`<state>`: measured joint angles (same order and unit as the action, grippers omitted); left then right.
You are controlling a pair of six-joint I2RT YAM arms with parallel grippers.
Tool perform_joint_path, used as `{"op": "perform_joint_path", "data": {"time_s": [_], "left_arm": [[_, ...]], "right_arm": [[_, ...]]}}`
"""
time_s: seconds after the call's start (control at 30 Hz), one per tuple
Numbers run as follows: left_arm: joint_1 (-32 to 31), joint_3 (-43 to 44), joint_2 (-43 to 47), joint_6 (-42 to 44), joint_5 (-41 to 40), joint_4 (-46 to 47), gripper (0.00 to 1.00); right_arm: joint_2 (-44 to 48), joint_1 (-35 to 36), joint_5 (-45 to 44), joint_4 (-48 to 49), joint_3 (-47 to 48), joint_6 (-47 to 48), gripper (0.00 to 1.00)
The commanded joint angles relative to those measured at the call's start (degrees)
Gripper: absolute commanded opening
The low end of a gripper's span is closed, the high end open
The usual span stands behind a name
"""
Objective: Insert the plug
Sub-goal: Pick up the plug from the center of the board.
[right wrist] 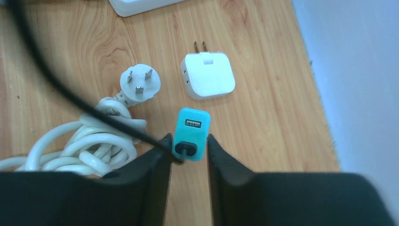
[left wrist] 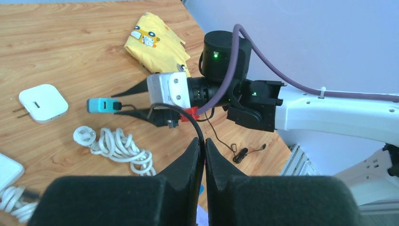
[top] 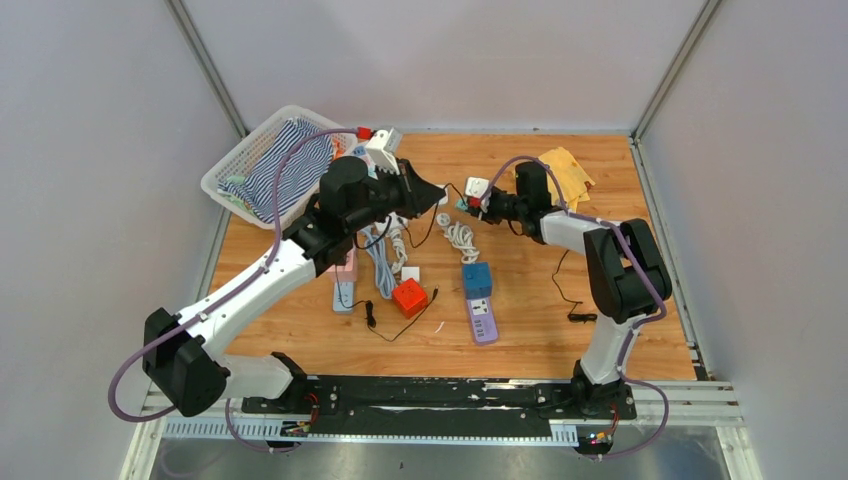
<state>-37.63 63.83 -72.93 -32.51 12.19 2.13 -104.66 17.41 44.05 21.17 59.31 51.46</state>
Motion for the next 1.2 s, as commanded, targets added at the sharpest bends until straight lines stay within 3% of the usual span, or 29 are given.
{"op": "perform_joint_path", "data": {"time_s": [0.0,0.07,0.2,0.57,0.73,0.87,1.17], "left_arm": [[0.3,-0.9,1.4,-0.7,-0.4,0.8,0.07],[0.3,-0.9,1.2,-0.8,-0.4,0.9,0.06],[0.3,-0.8,0.7,-1.4,-0.2,0.9,0.06],[0.6,-1.4,1.0,-1.3,-0.7,0.8,0.06],[1.1,-2.7,1.5,-1.6,-0.8,0.8,0.11],[2.0,-4.6,2.4,-1.5,-2.1,0.8,0.21],[7.5,-9.2,1.0,-1.1,-2.2,0.5,0.37]], "right_arm": [[0.2,1.1,-2.8,-3.0,0.1,1.3,0.44],[-0.5,1.6,-4.1,-2.4,-0.5,2.4,0.52],[-2.1,2.2,-3.6,-0.9,-0.2,1.1,0.58],[-6.4,2.6,-6.2,-2.2,1.7,7.8,0.54],[-8.8,2.6,-6.0,-5.8,4.8,12.7,0.52],[-10.1,2.7,-4.2,-5.6,5.3,16.6,0.55],[-10.7,3.2,0.3,-4.1,4.8,21.7,0.54]]}}
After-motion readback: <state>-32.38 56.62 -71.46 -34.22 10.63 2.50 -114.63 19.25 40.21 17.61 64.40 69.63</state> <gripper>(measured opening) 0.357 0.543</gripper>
